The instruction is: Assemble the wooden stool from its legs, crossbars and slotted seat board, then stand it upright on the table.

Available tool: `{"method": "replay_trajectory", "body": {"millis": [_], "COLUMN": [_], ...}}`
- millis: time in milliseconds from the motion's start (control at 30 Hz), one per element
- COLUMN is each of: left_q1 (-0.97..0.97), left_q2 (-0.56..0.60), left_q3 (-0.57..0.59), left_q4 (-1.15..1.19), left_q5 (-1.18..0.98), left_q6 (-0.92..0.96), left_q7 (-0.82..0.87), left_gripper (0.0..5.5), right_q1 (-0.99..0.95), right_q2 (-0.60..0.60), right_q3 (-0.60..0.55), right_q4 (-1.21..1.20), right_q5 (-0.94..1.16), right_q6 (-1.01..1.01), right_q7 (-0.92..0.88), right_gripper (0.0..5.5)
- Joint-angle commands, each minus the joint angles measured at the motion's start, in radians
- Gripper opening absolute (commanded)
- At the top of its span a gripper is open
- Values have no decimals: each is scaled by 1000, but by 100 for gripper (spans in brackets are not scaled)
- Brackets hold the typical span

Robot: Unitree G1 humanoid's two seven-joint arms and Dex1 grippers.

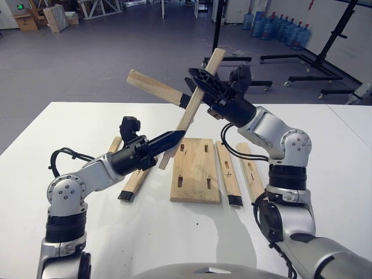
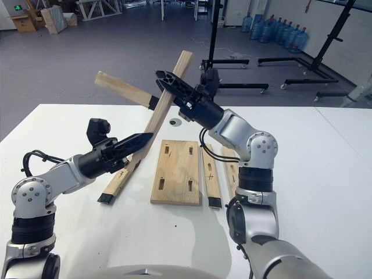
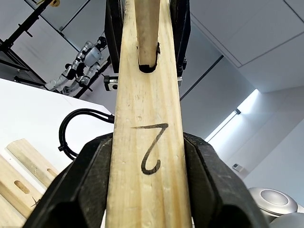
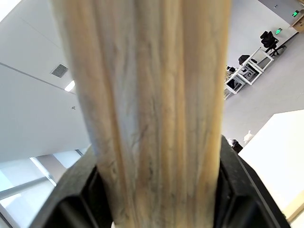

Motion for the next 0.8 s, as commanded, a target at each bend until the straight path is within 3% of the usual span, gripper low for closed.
{"method": "replay_trajectory", "body": {"millis": [33,400,567,800], "left_q1": [1,-9,57,75], "left_q2": [18,15,1,-80], "left_q3": [0,70,76,59], "left_q4": [1,28,24,26], "left_q5": [26,68,250,447], "left_q6": [-16,-113,-200,-324], "left_q7": [10,96,152,214], "left_gripper": [202,364,418,523], "right_q1": [19,75,86,72], "right_q2": [-27,-116,-220,-166], "right_q3": [10,23,73,136], "right_q4": [-34,-94,-39,167], "right_q5": [-41,-343,-665,-1009], "right_q6": [-2,-118,-327,-763], "right_q7": [30,236,439,654], "right_gripper": [208,206,206,206]}}
